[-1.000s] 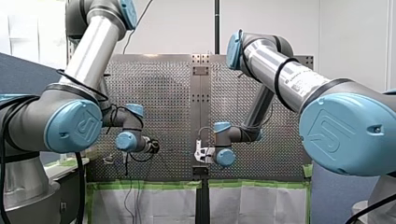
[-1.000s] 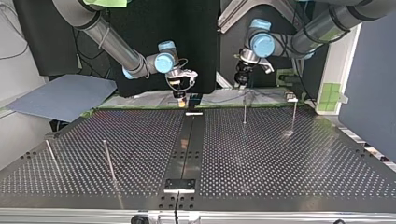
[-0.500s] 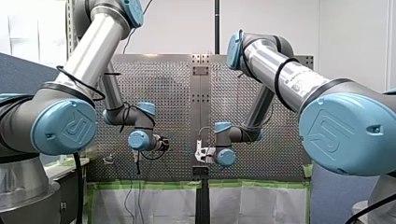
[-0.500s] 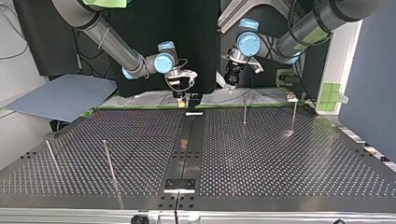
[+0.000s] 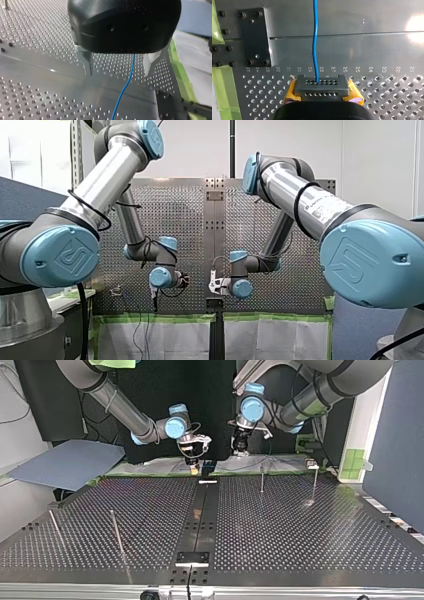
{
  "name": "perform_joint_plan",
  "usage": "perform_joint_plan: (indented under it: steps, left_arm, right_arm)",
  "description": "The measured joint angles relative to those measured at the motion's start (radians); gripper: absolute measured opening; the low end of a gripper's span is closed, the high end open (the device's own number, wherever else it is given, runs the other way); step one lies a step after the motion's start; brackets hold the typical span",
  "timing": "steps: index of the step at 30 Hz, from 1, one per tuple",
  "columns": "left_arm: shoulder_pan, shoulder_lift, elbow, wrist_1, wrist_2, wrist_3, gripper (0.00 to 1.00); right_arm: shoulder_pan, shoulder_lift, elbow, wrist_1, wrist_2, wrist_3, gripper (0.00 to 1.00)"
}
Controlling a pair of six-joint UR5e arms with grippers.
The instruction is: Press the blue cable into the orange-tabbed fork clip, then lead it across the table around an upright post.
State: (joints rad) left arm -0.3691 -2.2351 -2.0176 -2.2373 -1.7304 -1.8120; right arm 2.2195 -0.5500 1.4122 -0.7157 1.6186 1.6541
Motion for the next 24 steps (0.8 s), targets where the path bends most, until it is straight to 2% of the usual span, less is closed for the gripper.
perform_joint_plan:
  steps: [12, 24]
  left_arm:
    - [0.011, -0.008, 0.037, -0.017, -0.100, 0.020, 0.98]
    - [0.009, -0.096, 0.123, -0.033, -0.202, 0.038, 0.98]
  right_arm:
    - [0.004, 0.000, 0.000, 0.006, 0.000, 0.000, 0.00]
    - [0.005, 0.000, 0.000, 0.009, 0.000, 0.000, 0.00]
